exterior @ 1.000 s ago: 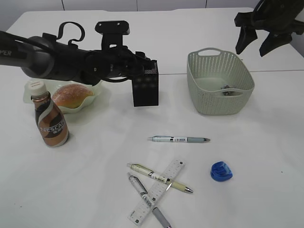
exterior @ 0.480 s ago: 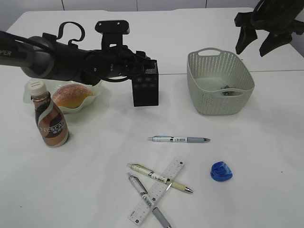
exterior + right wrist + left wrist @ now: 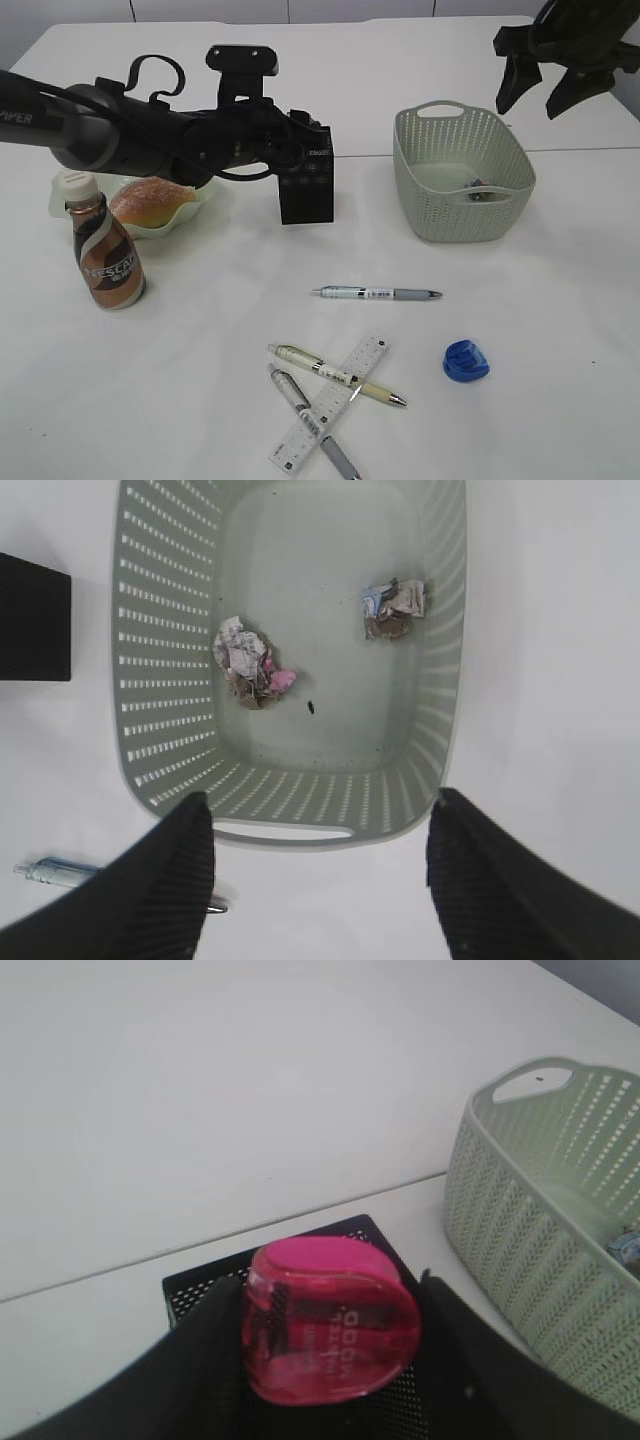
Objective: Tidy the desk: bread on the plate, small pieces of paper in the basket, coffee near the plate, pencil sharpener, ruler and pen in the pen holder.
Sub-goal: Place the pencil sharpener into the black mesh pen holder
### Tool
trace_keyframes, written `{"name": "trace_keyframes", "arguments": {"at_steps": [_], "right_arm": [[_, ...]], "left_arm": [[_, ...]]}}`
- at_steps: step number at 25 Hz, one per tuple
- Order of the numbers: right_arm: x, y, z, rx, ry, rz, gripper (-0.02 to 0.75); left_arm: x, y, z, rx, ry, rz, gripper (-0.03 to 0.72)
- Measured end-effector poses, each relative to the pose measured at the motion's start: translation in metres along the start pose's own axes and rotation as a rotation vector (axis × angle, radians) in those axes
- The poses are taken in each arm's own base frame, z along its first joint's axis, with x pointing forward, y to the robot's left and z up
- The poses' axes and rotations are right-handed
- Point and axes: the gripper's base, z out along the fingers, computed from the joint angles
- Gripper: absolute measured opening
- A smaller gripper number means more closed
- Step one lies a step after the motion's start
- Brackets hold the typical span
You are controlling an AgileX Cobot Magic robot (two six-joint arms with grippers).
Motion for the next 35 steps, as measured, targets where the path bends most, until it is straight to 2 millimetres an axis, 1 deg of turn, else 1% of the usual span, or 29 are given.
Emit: {"name": "trace_keyframes", "arguments": {"at_steps": [8, 19, 25, 30, 35], "right_arm": [[0.0, 0.0, 0.0, 0.0, 0.0, 0.0, 0.489], [0.0, 0.0, 0.0, 0.0, 0.0, 0.0, 0.489], [0.0, 0.0, 0.0, 0.0, 0.0, 0.0, 0.489], [0.0, 0.0, 0.0, 0.0, 0.0, 0.0, 0.489], [0.0, 0.0, 0.0, 0.0, 0.0, 0.0, 0.489]], "left_arm": [[0.0, 0.0, 0.0, 0.006, -0.01, 0.014, 0.389], [0.005, 0.001, 0.0, -0.01, 0.061, -0.018, 0.424], [-0.007, -0.001, 0.003, -0.012, 0.064, -0.025, 0.472], [-0.018, -0.003, 0.004, -0.009, 0.047, -0.025, 0.473], [-0.021, -0.004, 0.003, -0.015, 0.075, -0.025, 0.473]]}}
